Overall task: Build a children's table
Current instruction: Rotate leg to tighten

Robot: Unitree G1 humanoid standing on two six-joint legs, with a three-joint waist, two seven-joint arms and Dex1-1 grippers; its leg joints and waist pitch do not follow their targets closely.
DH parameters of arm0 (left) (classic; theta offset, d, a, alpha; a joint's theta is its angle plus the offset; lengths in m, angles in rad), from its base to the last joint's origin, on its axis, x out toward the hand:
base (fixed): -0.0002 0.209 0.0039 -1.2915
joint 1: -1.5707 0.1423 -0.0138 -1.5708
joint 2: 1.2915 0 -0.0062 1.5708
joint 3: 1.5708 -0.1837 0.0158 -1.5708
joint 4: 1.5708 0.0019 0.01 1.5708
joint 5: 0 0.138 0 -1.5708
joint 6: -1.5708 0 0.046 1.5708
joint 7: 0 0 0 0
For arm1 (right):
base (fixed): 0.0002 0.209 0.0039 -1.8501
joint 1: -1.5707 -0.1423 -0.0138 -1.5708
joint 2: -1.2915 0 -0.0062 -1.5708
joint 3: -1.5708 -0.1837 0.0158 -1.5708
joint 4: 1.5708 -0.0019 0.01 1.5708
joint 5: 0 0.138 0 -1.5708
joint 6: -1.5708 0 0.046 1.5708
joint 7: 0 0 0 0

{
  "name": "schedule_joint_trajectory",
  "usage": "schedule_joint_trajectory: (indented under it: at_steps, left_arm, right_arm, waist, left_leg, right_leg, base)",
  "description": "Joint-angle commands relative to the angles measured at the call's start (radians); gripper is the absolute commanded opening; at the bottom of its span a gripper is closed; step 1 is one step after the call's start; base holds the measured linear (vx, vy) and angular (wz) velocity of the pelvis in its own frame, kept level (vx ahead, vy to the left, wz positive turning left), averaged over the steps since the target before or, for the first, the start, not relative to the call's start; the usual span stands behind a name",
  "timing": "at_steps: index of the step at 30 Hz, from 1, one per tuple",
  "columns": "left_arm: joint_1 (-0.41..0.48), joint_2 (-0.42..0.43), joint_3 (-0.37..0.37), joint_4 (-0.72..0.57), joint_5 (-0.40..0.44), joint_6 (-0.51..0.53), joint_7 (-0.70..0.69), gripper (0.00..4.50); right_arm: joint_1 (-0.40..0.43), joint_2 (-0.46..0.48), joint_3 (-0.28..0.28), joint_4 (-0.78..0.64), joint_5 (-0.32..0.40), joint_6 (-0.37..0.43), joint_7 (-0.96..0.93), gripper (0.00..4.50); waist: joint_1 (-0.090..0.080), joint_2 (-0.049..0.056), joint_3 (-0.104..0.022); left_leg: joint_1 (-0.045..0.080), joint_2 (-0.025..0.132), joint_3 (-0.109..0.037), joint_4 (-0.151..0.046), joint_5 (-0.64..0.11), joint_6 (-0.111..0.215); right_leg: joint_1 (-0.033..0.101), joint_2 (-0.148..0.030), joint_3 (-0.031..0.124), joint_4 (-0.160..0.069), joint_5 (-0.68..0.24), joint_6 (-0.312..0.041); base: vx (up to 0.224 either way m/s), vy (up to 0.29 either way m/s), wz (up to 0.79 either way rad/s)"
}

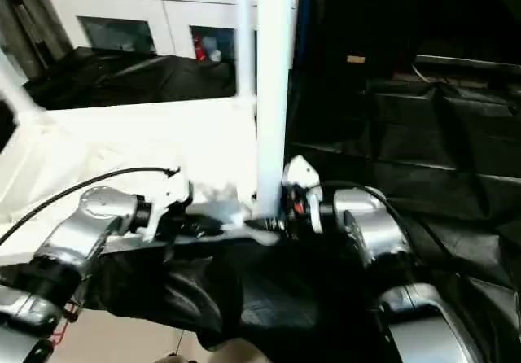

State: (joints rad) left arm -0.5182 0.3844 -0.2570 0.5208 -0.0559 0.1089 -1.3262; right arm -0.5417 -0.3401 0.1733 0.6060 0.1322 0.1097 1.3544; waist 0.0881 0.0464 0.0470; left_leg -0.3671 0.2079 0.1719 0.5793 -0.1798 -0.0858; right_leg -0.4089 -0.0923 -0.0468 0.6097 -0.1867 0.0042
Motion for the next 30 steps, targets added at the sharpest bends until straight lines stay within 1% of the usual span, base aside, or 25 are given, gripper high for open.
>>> schedule_joint_trajectory:
  at_steps: [1,3,4,6,7,9,13,16,17,19,20,21,22,23,24,25,26,27,28,29,30]
  left_arm:
    - [-0.016,0.003,0.01,-0.038,-0.043,0.001,-0.012,0.0]
    - [-0.013,0.011,0.011,-0.041,-0.047,0.005,-0.027,0.0]
    - [-0.011,0.015,0.011,-0.042,-0.047,0.005,-0.031,0.0]
    - [-0.011,0.016,0.011,-0.042,-0.047,0.005,-0.033,0.0]
    - [-0.011,0.016,0.011,-0.042,-0.047,0.005,-0.033,0.0]
    - [-0.007,0.018,0.012,-0.046,-0.046,0.007,-0.036,0.0]
    - [-0.006,0.012,0.013,-0.042,-0.039,0.001,-0.019,0.0]
    - [-0.013,-0.016,0.026,-0.026,-0.024,-0.006,0.053,0.0]
    - [-0.017,-0.025,0.029,-0.017,-0.015,-0.006,0.084,0.0]
    - [-0.027,-0.044,0.035,0.001,0.003,-0.005,0.144,0.0]
    - [-0.039,-0.067,0.042,0.022,0.015,-0.001,0.201,0.0]
    - [-0.044,-0.079,0.043,0.029,0.02,0.002,0.225,0.0]
    - [-0.05,-0.095,0.044,0.039,0.032,0.005,0.265,0.0]
    - [-0.056,-0.11,0.042,0.048,0.043,0.008,0.299,0.0]
    - [-0.058,-0.113,0.042,0.051,0.046,0.009,0.307,0.0]
    - [-0.064,-0.128,0.04,0.057,0.054,0.015,0.334,0.0]
    - [-0.071,-0.149,0.037,0.063,0.064,0.025,0.371,0.0]
    - [-0.08,-0.182,0.032,0.069,0.081,0.043,0.434,0.0]
    - [-0.083,-0.19,0.031,0.071,0.083,0.048,0.449,0.0]
    - [-0.091,-0.217,0.03,0.077,0.09,0.06,0.488,0.0]
    - [-0.099,-0.251,0.026,0.084,0.096,0.071,0.522,0.0]
  right_arm:
    - [0.021,0.0,0.05,-0.02,0.001,0.021,0.051,3.18]
    - [0.023,-0.002,0.051,-0.026,-0.001,0.023,0.06,2.93]
    - [0.024,-0.001,0.052,-0.028,-0.002,0.025,0.061,2.93]
    - [0.024,0.001,0.052,-0.029,-0.003,0.024,0.055,2.69]
    - [0.024,0.001,0.052,-0.029,-0.003,0.024,0.055,2.69]
    - [0.028,0.006,0.055,-0.042,0.003,0.031,0.05,2.53]
    - [0.037,0.016,0.053,-0.052,0.012,0.043,0.037,2.46]
    - [0.053,0.048,0.034,-0.046,0.017,0.046,-0.024,2.45]
    - [0.054,0.063,0.025,-0.036,0.016,0.042,-0.056,2.45]
    - [0.055,0.092,0.006,-0.013,0.011,0.034,-0.125,2.44]
    - [0.051,0.125,-0.014,0.018,-0.001,0.024,-0.215,2.44]
    - [0.049,0.142,-0.025,0.034,-0.007,0.021,-0.262,2.44]
    - [0.041,0.168,-0.039,0.061,-0.017,0.022,-0.337,2.43]
    - [0.033,0.188,-0.051,0.088,-0.025,0.023,-0.402,2.43]
    - [0.031,0.193,-0.054,0.094,-0.027,0.023,-0.417,2.43]
    - [0.025,0.211,-0.065,0.116,-0.03,0.019,-0.464,2.43]
    - [0.016,0.236,-0.078,0.14,-0.029,0.017,-0.522,2.43]
    - [0.004,0.274,-0.096,0.171,-0.029,0.014,-0.605,2.42]
    - [0.0,0.282,-0.097,0.177,-0.032,0.013,-0.624,2.42]
    - [-0.012,0.306,-0.101,0.201,-0.047,0.008,-0.688,2.42]
    - [-0.029,0.331,-0.097,0.229,-0.07,-0.009,-0.754,2.42]
  waist:
    - [0.0,-0.007,-0.065]
    - [0.0,-0.008,-0.065]
    - [0.001,-0.008,-0.065]
    - [0.001,-0.009,-0.065]
    - [0.001,-0.009,-0.065]
    - [0.001,-0.009,-0.065]
    - [0.002,-0.011,-0.066]
    - [0.002,-0.009,-0.064]
    - [0.001,-0.01,-0.063]
    - [-0.001,-0.007,-0.061]
    - [-0.004,-0.007,-0.06]
    - [-0.007,-0.009,-0.056]
    - [-0.008,-0.01,-0.056]
    - [-0.013,-0.009,-0.054]
    - [-0.018,-0.006,-0.052]
    - [-0.019,-0.009,-0.054]
    - [-0.022,-0.009,-0.055]
    - [-0.026,-0.008,-0.052]
    - [-0.029,-0.007,-0.051]
    - [-0.029,-0.002,-0.052]
    - [-0.031,-0.005,-0.051]
  left_leg:
    - [0.006,0.016,0.008,-0.063,-0.204,0.069]
    - [0.005,0.015,0.009,-0.061,-0.193,0.073]
    - [0.005,0.015,0.009,-0.061,-0.194,0.071]
    - [0.006,0.016,0.008,-0.062,-0.195,0.068]
    - [0.005,0.016,0.008,-0.062,-0.195,0.068]
    - [0.005,0.015,0.008,-0.062,-0.194,0.066]
    - [0.005,0.015,0.009,-0.06,-0.177,0.072]
    - [0.005,0.015,0.008,-0.061,-0.187,0.066]
    - [0.004,0.015,0.008,-0.062,-0.198,0.061]
    - [0.006,0.014,0.006,-0.066,-0.227,0.042]
    - [0.006,0.015,0.006,-0.067,-0.232,0.036]
    - [0.007,0.012,0.004,-0.071,-0.262,0.021]
    - [0.007,0.011,0.004,-0.072,-0.269,0.016]
    - [0.008,0.011,0.002,-0.074,-0.281,0.006]
    - [0.012,0.011,0.001,-0.076,-0.303,-0.005]
    - [0.013,0.01,0.0,-0.076,-0.31,-0.005]
    - [0.014,0.009,0.001,-0.074,-0.306,-0.004]
    - [0.011,0.009,0.001,-0.077,-0.307,-0.004]
    - [0.013,0.009,0.001,-0.078,-0.316,-0.007]
    - [0.016,0.008,-0.001,-0.077,-0.33,-0.01]
    - [0.015,0.007,-0.001,-0.078,-0.337,-0.013]
  right_leg:
    - [0.055,-0.034,0.025,-0.062,-0.1,-0.283]
    - [0.055,-0.035,0.025,-0.061,-0.092,-0.286]
    - [0.055,-0.035,0.025,-0.062,-0.099,-0.285]
    - [0.055,-0.035,0.025,-0.062,-0.107,-0.284]
    - [0.055,-0.035,0.025,-0.062,-0.106,-0.284]
    - [0.055,-0.035,0.025,-0.062,-0.107,-0.282]
    - [0.056,-0.035,0.025,-0.059,-0.085,-0.283]
    - [0.055,-0.035,0.025,-0.061,-0.102,-0.281]
    - [0.055,-0.036,0.026,-0.064,-0.124,-0.275]
    - [0.053,-0.037,0.026,-0.069,-0.183,-0.259]
    - [0.051,-0.037,0.027,-0.07,-0.196,-0.254]
    - [0.052,-0.039,0.026,-0.077,-0.257,-0.236]
    - [0.052,-0.039,0.026,-0.078,-0.283,-0.226]
    - [0.049,-0.04,0.027,-0.082,-0.32,-0.211]
    - [0.046,-0.04,0.027,-0.087,-0.353,-0.2]
    - [0.047,-0.04,0.027,-0.089,-0.362,-0.195]
    - [0.046,-0.04,0.03,-0.09,-0.35,-0.194]
    - [0.045,-0.038,0.029,-0.089,-0.34,-0.195]
    - [0.044,-0.038,0.029,-0.09,-0.352,-0.194]
    - [0.044,-0.039,0.028,-0.092,-0.368,-0.188]
    - [0.044,-0.038,0.027,-0.094,-0.375,-0.186]
  base:
    - [0.0,0.0,0.0]
    - [0.0,0.0,0.0]
    - [0.0,0.0,0.0]
    - [0.0,0.0,0.0]
    - [0.0,0.0,0.0]
    - [0.0,0.0,0.0]
    - [0.0,0.0,0.0]
    - [0.0,0.0,0.0]
    - [0.0,0.0,0.0]
    - [0.0,0.0,0.0]
    - [0.0,0.0,0.0]
    - [0.0,0.0,0.0]
    - [0.0,0.0,0.0]
    - [0.0,0.0,0.0]
    - [0.0,0.0,0.0]
    - [0.0,0.0,0.0]
    - [0.0,0.0,0.0]
    - [0.0,0.0,0.0]
    - [0.0,0.0,0.0]
    - [0.0,0.0,0.0]
    - [0.0,0.0,0.0]
